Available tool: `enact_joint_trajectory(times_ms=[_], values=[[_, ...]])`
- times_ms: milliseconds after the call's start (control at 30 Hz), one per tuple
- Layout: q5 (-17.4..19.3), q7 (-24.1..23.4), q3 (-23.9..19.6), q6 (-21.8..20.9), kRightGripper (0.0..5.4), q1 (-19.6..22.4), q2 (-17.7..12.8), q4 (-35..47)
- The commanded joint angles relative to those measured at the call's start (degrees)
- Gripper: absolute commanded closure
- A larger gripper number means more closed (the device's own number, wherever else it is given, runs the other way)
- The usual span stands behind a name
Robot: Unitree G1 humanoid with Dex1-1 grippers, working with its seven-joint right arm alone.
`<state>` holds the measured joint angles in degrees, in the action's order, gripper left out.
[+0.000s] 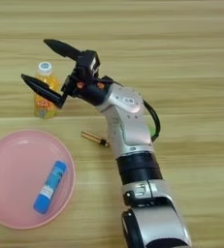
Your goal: Move the objects on the table
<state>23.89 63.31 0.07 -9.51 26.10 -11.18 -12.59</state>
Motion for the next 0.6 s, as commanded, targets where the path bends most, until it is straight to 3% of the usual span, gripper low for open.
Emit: enact_joint_trajectory(times_ms=[33, 433, 600], values=[[1.84, 1.56, -0.04, 1.51, 0.04, 1.63, -3.18, 5.78], [2.31, 7.57, 0.70, 4.88, 0.04, -3.01, -8.67, 8.87], [0.83, 10.08, 3.43, 6.65, 0.04, -5.21, -10.82, 10.03]])
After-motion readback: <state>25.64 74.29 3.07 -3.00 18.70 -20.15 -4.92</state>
